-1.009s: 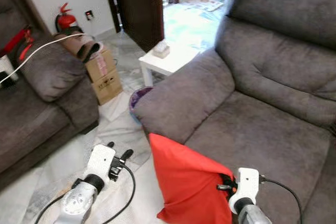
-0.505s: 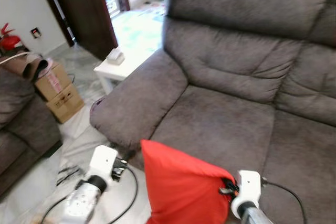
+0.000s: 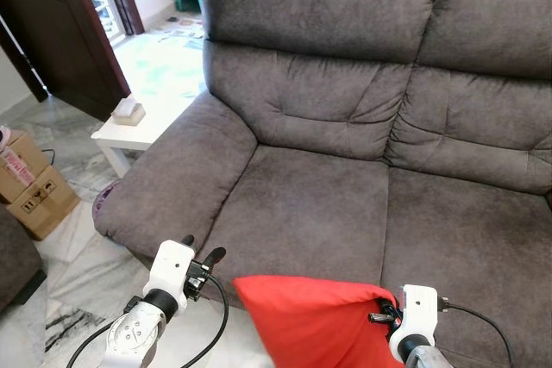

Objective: Move the pillow to the sofa from floor

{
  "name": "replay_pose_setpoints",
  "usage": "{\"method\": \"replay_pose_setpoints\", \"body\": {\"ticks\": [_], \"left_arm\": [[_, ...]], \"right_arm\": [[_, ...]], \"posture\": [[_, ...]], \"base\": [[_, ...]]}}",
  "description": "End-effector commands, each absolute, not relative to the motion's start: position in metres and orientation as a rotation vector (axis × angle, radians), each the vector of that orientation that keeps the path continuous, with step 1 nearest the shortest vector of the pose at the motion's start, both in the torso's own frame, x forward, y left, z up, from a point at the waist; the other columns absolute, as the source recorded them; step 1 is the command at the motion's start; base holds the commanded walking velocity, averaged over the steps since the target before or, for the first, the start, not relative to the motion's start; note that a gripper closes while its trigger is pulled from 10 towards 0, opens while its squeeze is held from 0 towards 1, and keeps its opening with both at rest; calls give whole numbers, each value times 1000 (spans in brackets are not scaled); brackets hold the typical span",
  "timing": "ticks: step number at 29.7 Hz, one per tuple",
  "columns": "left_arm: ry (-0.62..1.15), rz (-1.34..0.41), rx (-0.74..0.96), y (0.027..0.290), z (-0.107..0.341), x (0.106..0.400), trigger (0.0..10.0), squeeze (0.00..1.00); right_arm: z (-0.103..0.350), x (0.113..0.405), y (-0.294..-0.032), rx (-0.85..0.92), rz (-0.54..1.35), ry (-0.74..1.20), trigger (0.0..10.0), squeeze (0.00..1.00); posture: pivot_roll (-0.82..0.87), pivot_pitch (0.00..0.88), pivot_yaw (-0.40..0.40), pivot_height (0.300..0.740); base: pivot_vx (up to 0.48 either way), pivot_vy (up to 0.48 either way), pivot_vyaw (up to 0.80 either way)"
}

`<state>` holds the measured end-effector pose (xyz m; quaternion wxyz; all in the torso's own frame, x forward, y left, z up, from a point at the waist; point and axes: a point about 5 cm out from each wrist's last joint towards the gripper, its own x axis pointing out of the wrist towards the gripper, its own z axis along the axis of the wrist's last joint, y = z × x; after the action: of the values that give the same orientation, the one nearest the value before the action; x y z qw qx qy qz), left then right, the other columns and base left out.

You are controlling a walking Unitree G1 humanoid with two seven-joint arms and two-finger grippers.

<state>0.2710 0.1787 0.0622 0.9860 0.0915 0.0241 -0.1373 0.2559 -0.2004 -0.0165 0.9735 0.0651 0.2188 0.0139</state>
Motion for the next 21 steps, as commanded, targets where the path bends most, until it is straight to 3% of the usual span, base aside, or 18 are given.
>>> {"method": "replay_pose_setpoints", "body": {"ticks": [1,9,11,14,16,21], "left_arm": [[89,-287,174,184,57,268,10000,0],[189,-463,256,187,45,259,10000,0],[269,-604,376,191,36,250,10000,0],[306,-661,424,196,33,246,10000,0],[324,-746,538,200,33,244,10000,0],[349,-907,716,196,26,234,10000,0]], "right_arm": [[4,272,-204,118,32,325,10000,0],[6,273,-198,96,101,317,10000,0],[5,271,-187,80,244,340,10000,0],[4,268,-178,30,398,362,10000,0],[7,261,-172,-53,608,386,10000,0],[10,255,-169,-105,785,415,10000,0]], "posture": [[3,115,57,740],[6,113,53,740],[9,113,54,740],[8,113,54,740],[7,112,55,740],[8,111,55,740]], "base": [[0,0,-681],[0,0,-165],[0,0,0],[0,0,0],[0,0,0],[0,0,0]]}}
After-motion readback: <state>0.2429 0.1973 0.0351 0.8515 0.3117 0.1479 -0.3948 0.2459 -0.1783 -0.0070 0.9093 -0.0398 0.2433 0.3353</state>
